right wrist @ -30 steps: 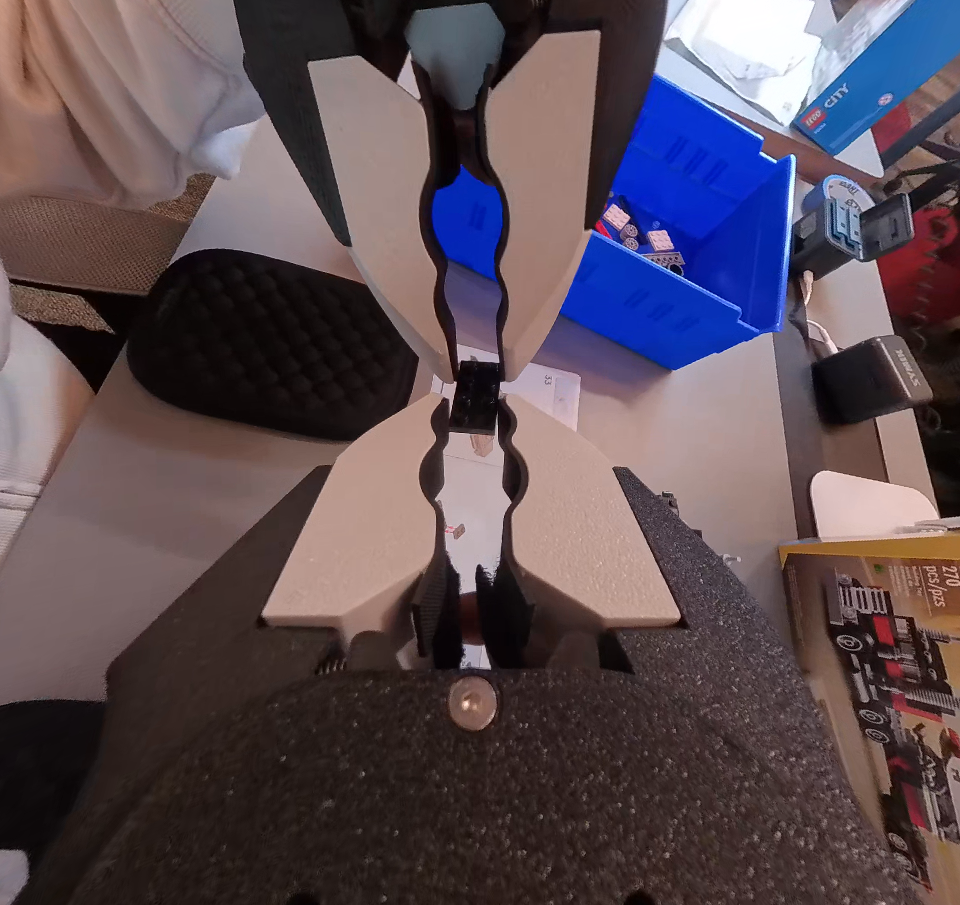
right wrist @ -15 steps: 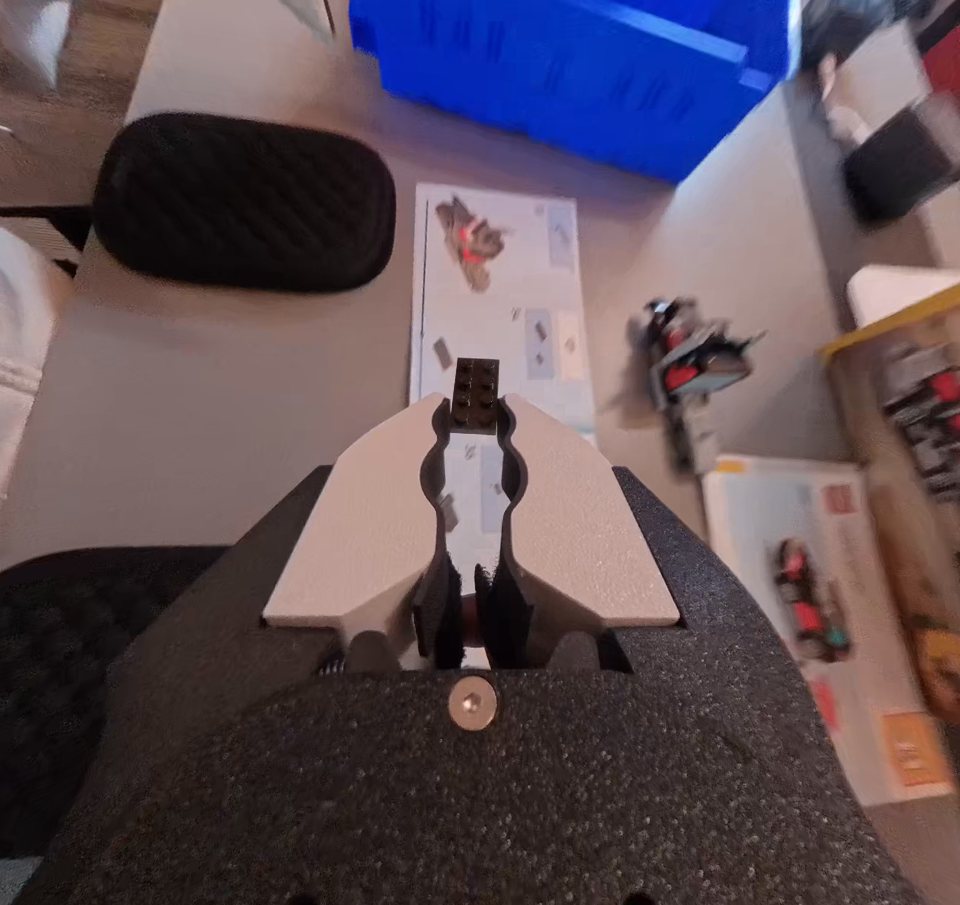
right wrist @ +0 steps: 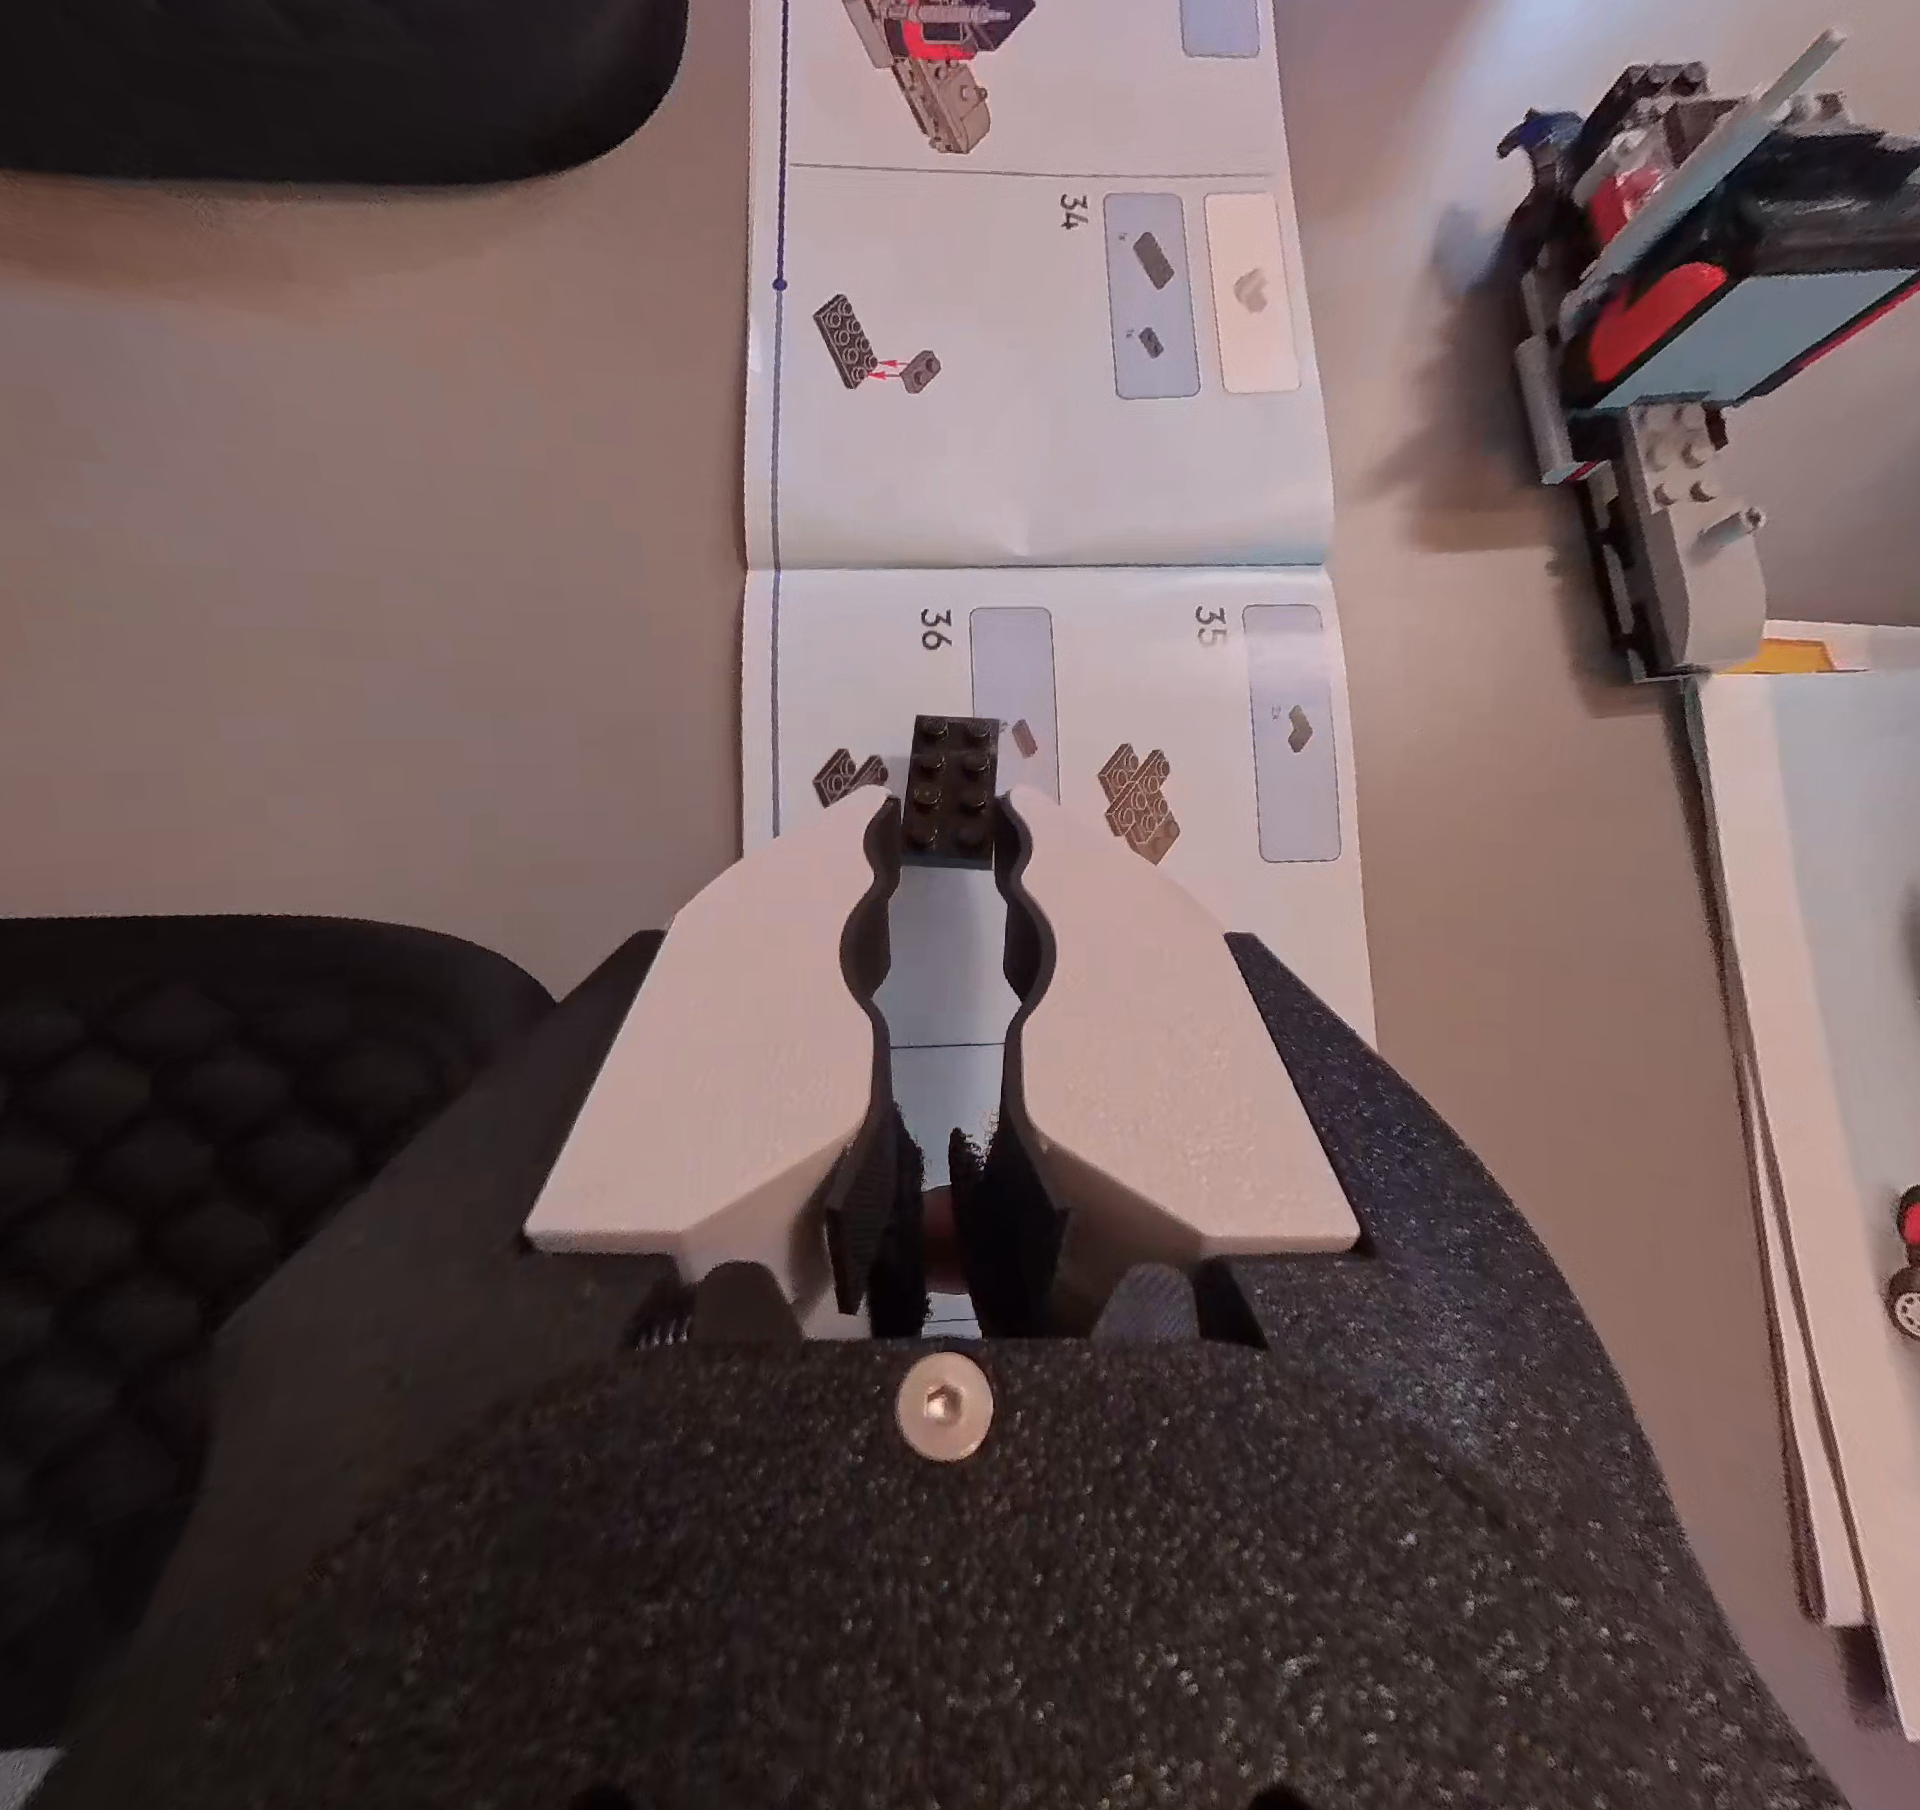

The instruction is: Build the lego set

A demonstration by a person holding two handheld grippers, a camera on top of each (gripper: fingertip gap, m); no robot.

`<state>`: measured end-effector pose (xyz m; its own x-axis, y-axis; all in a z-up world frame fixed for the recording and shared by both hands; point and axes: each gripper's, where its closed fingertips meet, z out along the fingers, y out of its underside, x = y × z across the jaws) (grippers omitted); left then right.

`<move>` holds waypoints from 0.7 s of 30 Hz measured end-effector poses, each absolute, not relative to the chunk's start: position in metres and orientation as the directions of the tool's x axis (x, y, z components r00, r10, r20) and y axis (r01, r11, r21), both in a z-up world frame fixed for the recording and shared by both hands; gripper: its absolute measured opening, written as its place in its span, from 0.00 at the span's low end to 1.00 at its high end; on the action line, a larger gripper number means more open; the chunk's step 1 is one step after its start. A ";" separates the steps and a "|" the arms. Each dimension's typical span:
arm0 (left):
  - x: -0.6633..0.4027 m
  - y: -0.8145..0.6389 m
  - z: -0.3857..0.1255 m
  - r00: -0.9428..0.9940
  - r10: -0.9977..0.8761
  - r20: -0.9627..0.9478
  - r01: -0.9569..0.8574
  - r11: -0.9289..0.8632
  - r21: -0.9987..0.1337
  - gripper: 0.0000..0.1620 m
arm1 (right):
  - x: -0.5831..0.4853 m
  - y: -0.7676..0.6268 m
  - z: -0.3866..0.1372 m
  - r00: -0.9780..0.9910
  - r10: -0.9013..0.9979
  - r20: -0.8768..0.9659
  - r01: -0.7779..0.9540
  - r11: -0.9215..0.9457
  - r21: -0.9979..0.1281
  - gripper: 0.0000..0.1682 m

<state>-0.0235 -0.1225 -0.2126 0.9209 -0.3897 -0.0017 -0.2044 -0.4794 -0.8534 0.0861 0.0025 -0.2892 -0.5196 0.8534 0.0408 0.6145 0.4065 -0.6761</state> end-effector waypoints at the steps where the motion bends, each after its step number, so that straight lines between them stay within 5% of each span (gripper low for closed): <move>1: -0.025 -0.121 -0.214 0.921 -0.389 0.001 -0.203 -0.482 -0.852 0.32 | 0.087 0.003 -0.292 -0.528 0.849 0.036 0.620 0.414 -0.667 0.10; 10: -0.026 -0.117 -0.219 0.905 -0.425 0.010 -0.218 -0.485 -0.847 0.32 | 0.092 0.005 -0.303 -0.554 0.831 0.048 0.646 0.466 -0.604 0.11; 14: -0.028 -0.116 -0.218 0.904 -0.426 0.020 -0.210 -0.485 -0.849 0.32 | 0.092 0.008 -0.302 -0.546 0.835 0.063 0.664 0.478 -0.575 0.20; 21: -0.032 -0.119 -0.203 0.904 -0.425 0.044 -0.173 -0.458 -0.872 0.31 | 0.068 -0.003 -0.247 -0.382 0.915 0.128 0.553 0.338 -0.762 0.20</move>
